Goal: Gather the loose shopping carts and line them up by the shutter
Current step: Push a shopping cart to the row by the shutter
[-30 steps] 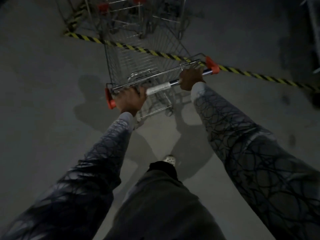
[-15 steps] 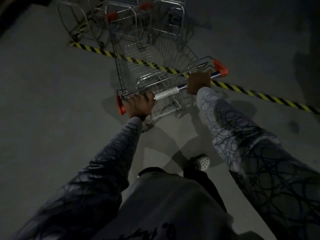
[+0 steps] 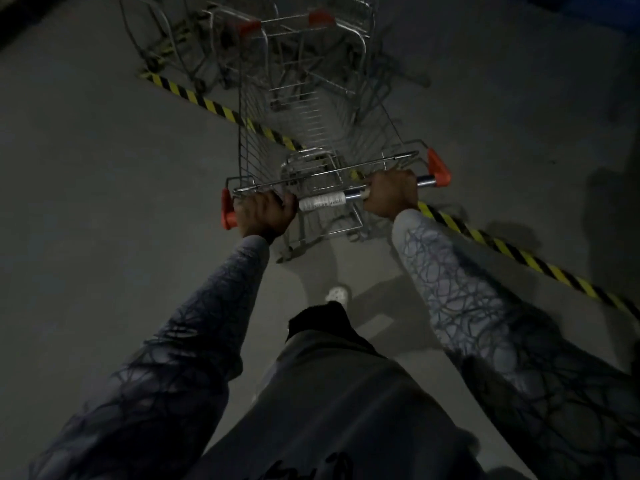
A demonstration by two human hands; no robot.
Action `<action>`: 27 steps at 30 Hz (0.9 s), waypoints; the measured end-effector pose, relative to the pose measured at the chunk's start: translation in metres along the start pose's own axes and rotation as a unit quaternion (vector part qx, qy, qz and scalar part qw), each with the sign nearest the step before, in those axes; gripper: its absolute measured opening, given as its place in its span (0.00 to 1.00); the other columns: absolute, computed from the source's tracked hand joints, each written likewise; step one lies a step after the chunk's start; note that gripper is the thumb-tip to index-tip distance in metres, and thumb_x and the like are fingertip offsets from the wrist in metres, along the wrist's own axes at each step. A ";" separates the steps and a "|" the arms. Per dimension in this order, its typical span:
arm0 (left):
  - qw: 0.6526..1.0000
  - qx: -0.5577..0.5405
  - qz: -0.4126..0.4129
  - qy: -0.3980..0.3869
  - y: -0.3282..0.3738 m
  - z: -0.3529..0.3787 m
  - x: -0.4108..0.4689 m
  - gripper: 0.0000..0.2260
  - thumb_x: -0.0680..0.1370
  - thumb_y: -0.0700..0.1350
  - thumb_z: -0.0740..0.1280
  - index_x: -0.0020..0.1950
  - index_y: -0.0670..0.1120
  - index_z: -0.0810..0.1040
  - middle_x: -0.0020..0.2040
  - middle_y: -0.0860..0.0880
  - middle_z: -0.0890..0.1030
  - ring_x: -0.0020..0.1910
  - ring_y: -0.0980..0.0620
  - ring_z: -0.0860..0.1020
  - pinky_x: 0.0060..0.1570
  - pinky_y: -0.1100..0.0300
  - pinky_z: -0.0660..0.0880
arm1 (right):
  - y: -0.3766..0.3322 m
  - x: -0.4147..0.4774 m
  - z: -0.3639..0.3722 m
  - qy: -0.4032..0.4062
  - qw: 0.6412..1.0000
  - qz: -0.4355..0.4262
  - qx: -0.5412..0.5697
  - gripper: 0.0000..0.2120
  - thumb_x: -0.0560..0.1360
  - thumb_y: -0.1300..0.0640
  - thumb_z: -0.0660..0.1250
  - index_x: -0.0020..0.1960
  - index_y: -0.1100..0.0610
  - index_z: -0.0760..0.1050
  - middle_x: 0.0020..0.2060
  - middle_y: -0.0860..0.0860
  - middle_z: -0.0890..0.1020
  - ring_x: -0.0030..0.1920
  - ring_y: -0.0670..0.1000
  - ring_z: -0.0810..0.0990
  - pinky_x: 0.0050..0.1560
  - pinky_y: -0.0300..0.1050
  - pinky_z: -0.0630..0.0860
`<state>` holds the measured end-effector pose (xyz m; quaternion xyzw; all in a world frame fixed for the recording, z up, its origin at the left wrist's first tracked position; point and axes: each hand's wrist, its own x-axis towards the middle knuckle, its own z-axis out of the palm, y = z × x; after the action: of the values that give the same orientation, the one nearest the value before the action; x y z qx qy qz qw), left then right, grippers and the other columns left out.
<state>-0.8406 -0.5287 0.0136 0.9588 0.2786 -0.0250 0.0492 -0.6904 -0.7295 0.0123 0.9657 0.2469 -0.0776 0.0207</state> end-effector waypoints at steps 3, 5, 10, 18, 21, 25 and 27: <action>0.994 0.034 0.050 0.092 0.031 0.009 0.021 0.15 0.76 0.52 0.65 0.36 0.45 0.83 0.28 0.41 0.79 0.28 0.40 0.80 0.35 0.52 0.75 | 0.035 0.012 0.004 0.030 1.000 0.003 -0.006 0.16 0.69 0.46 0.69 0.52 0.53 0.81 0.47 0.55 0.85 0.50 0.59 0.84 0.54 0.49 0.74; 0.991 0.050 0.073 0.096 0.045 0.021 0.042 0.18 0.76 0.53 0.59 0.34 0.47 0.81 0.26 0.43 0.78 0.25 0.41 0.77 0.33 0.57 0.69 | 0.056 0.020 0.007 0.037 0.999 0.005 -0.004 0.15 0.68 0.45 0.68 0.52 0.51 0.81 0.45 0.53 0.86 0.48 0.58 0.85 0.54 0.49 0.73; 0.988 0.007 0.095 0.125 0.092 0.037 0.113 0.21 0.79 0.53 0.55 0.31 0.46 0.76 0.30 0.44 0.79 0.30 0.42 0.76 0.41 0.53 0.70 | 0.107 0.048 0.014 0.092 0.995 0.015 0.031 0.11 0.70 0.47 0.67 0.49 0.51 0.79 0.37 0.53 0.86 0.41 0.56 0.86 0.51 0.48 0.74; 0.975 -0.105 0.120 0.156 0.194 0.029 0.220 0.24 0.80 0.54 0.58 0.33 0.41 0.82 0.32 0.41 0.81 0.34 0.40 0.79 0.44 0.52 0.73 | 0.198 0.128 0.013 0.152 0.987 0.030 0.040 0.16 0.67 0.41 0.66 0.45 0.52 0.80 0.35 0.51 0.84 0.36 0.57 0.84 0.43 0.46 0.76; 0.978 -0.095 0.139 0.126 0.233 0.041 0.257 0.24 0.81 0.56 0.56 0.36 0.46 0.84 0.34 0.46 0.83 0.39 0.42 0.80 0.66 0.48 0.69 | 0.240 0.161 0.004 0.120 0.990 0.070 0.035 0.22 0.69 0.35 0.60 0.44 0.51 0.82 0.37 0.52 0.85 0.39 0.57 0.85 0.47 0.47 0.76; 0.968 -0.063 0.193 0.145 0.294 0.045 0.293 0.22 0.82 0.53 0.57 0.36 0.46 0.83 0.33 0.47 0.82 0.38 0.43 0.81 0.66 0.51 0.58 | 0.302 0.204 -0.012 0.106 0.990 0.092 0.032 0.18 0.70 0.44 0.58 0.44 0.52 0.82 0.40 0.53 0.85 0.41 0.58 0.84 0.49 0.48 0.73; 0.954 -0.063 0.222 0.190 0.324 0.041 0.305 0.20 0.81 0.50 0.58 0.35 0.46 0.82 0.31 0.46 0.82 0.33 0.43 0.80 0.58 0.50 0.61 | 0.330 0.229 -0.017 0.084 0.992 0.092 0.021 0.12 0.70 0.47 0.62 0.44 0.51 0.81 0.41 0.52 0.85 0.42 0.58 0.84 0.50 0.48 0.73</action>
<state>-0.4102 -0.6427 -0.0239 0.9785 0.0637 0.1871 0.0596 -0.3311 -0.9087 -0.0068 0.9876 0.1563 0.0005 -0.0131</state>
